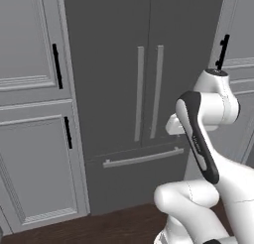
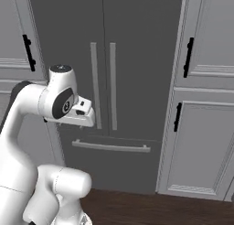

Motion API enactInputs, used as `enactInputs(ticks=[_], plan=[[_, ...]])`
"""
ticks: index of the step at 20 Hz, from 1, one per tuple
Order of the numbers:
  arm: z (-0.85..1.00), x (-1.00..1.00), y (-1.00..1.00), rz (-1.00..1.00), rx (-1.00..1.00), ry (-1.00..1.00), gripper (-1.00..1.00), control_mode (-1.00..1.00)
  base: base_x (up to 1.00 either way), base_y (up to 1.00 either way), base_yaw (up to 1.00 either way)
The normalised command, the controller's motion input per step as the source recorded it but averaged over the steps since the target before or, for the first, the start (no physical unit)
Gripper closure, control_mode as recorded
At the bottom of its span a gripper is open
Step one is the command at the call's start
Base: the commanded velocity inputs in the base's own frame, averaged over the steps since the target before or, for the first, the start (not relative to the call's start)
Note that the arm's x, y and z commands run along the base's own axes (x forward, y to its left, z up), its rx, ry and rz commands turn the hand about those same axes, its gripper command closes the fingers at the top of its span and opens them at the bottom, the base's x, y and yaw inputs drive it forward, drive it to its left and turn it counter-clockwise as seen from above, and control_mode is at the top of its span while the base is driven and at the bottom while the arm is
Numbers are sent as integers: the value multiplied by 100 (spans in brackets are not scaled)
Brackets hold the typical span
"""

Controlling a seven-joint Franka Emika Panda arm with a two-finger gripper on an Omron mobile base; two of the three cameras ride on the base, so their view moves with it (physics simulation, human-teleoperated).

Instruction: Navigate to the fridge.

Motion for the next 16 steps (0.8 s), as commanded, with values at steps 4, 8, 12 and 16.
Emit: enactInputs(ticks=[4,8,12,16], plan=[[0,0,0,0,0,0,-100,100,69,-32,0],[0,0,0,0,0,0,-100,100,63,-2,3],[0,0,0,0,0,0,-100,100,73,0,2],[0,0,0,0,0,0,-100,100,73,0,1]])
